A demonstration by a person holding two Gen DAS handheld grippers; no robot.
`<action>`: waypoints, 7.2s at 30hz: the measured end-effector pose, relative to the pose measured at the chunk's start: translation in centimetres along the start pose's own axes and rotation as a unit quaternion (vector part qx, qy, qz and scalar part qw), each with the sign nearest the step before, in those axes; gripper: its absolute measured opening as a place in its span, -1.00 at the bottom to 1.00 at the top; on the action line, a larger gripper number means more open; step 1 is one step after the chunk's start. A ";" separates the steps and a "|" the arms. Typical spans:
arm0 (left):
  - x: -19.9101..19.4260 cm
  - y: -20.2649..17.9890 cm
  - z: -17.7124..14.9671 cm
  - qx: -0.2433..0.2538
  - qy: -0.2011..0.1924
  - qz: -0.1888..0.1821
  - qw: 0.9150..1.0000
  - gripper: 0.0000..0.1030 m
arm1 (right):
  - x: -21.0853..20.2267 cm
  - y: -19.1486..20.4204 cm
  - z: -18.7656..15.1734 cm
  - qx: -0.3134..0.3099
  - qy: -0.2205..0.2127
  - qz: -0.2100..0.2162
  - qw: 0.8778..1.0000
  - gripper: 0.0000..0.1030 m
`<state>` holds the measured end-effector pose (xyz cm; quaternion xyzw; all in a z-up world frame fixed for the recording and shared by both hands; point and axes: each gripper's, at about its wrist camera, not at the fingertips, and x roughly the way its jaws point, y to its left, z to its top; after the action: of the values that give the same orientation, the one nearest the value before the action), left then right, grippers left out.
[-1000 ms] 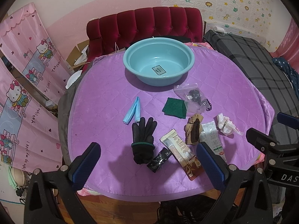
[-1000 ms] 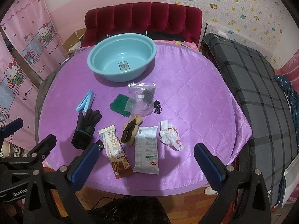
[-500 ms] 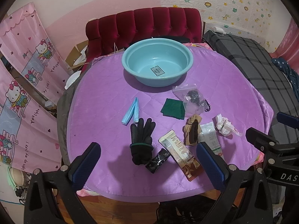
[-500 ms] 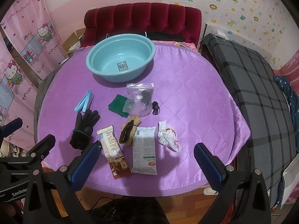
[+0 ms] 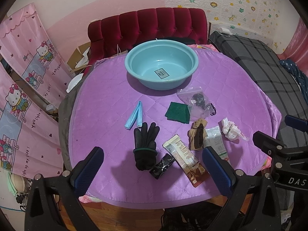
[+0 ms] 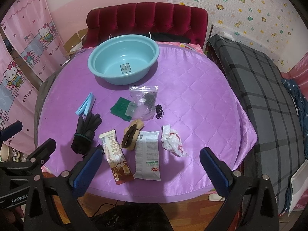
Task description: Organize soft objects
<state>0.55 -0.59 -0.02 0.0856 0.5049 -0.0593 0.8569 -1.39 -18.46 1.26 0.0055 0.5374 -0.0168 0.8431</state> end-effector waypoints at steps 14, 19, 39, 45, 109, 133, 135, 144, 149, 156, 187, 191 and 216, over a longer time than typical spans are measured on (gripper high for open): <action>0.2 -0.3 0.1 -0.002 0.004 -0.004 1.000 1.00 | 0.1 -0.2 0.1 0.001 0.002 0.000 1.000 1.00; 0.4 -0.4 0.1 -0.003 0.005 -0.003 1.000 1.00 | 0.3 -0.3 0.2 0.001 0.003 0.001 1.000 1.00; 1.0 -1.0 0.1 -0.010 0.013 0.004 1.000 1.00 | 1.3 -1.1 0.3 -0.002 0.009 0.010 1.000 1.00; 1.4 -1.3 0.2 -0.013 0.021 0.002 1.000 1.00 | 1.6 -1.5 0.5 -0.006 0.010 0.017 1.000 1.00; 23.9 4.1 -3.4 -0.020 0.161 -0.088 0.983 0.10 | 16.3 -5.6 0.6 0.024 0.099 0.047 0.994 -0.51; 12.4 3.8 -0.7 -0.001 0.070 -0.097 0.993 -0.36 | 11.7 -3.2 3.2 -0.016 0.067 0.062 0.996 -0.49; 11.6 3.4 0.3 0.004 0.061 -0.097 0.993 -0.35 | 11.2 -2.7 4.0 -0.020 0.067 0.063 0.996 -0.49; 10.7 2.5 3.9 0.013 0.059 -0.110 0.992 -0.34 | 10.7 -0.9 7.5 -0.020 0.070 0.079 0.994 -0.47; 11.5 2.7 5.5 0.009 0.065 -0.104 0.992 -0.34 | 11.2 -0.4 9.6 -0.013 0.075 0.081 0.994 -0.47; 12.3 2.9 8.0 0.013 0.065 -0.106 0.992 -0.34 | 11.7 0.5 12.6 -0.019 0.074 0.080 0.994 -0.47; 25.7 3.2 22.6 0.041 0.082 -0.115 0.989 -0.34 | 23.5 2.4 27.8 0.035 0.085 0.101 0.991 -0.45; 28.4 3.0 23.0 0.045 0.091 -0.110 0.989 -0.34 | 25.9 2.4 28.2 0.039 0.096 0.094 0.990 -0.44; 29.0 3.5 23.1 0.012 0.072 -0.096 0.993 1.00 | 25.6 2.1 29.3 0.061 0.069 0.066 0.994 0.78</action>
<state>34.93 -2.40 -14.15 0.0508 0.5705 -0.1412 0.8075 36.03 -17.78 -9.62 0.0932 0.5908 0.0063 0.8014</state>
